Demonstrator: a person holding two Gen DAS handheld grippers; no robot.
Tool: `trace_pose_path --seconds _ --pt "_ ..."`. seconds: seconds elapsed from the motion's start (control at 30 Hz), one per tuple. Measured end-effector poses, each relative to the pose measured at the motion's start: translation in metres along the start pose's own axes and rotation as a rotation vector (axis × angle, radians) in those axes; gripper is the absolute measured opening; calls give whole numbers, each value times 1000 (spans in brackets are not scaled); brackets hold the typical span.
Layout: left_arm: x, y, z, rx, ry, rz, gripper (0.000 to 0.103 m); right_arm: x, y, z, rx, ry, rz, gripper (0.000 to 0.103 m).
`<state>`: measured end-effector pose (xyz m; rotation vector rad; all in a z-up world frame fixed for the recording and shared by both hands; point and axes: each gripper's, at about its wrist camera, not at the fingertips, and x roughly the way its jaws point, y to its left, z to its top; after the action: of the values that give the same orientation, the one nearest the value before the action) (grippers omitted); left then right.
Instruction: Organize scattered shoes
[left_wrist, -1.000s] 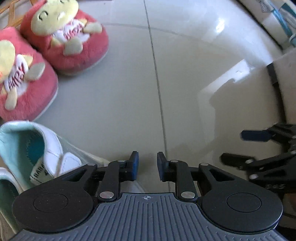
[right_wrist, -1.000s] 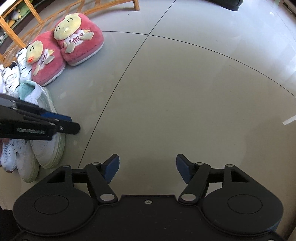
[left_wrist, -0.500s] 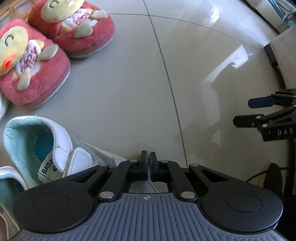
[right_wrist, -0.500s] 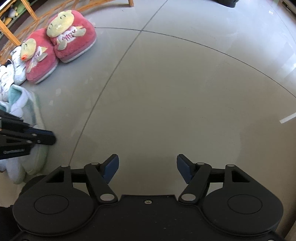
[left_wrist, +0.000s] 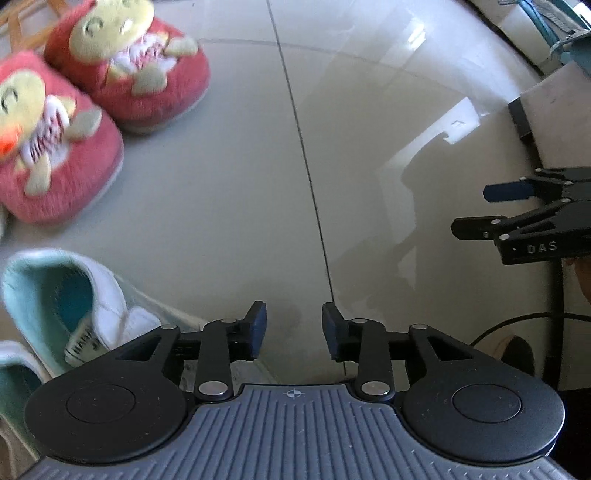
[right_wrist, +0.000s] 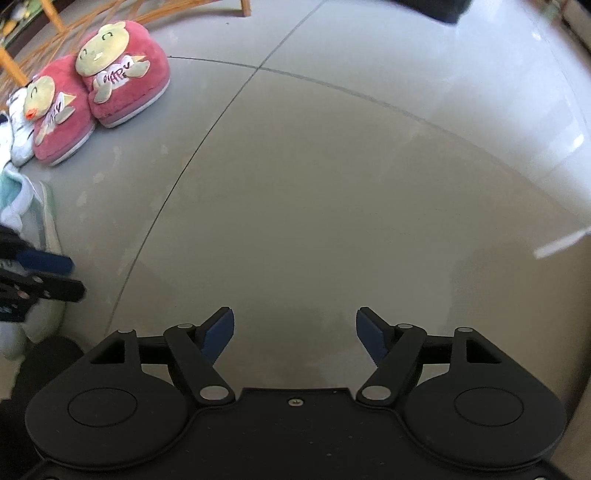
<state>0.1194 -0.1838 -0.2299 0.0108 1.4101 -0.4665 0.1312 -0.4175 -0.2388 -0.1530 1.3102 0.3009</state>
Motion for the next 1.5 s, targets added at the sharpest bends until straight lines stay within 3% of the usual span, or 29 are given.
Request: trace_pose_path --seconds 0.27,0.43,0.57,0.77,1.0,1.23,1.4,1.5 --pt "-6 -5 15 23 -11 -25 40 -9 -14 18 30 -36 -15 80" --pt "-24 -17 23 52 -26 -2 40 -15 -24 21 81 -35 -28 80" --pt "-63 -26 33 40 -77 7 44 -43 -31 34 127 -67 -5 80" --pt "-118 -28 45 54 -141 33 50 -100 -32 54 51 -118 -70 80" --pt "-141 -33 57 11 -160 57 55 -158 -6 74 -40 -118 -149 81" --pt "-153 -33 49 -35 -150 71 57 -203 18 80 101 -87 -170 83" --pt "-164 -30 44 -75 -153 70 58 -208 18 65 228 -88 -163 84" --pt "-173 -27 43 -103 -152 87 58 -207 24 66 202 -111 -250 84"
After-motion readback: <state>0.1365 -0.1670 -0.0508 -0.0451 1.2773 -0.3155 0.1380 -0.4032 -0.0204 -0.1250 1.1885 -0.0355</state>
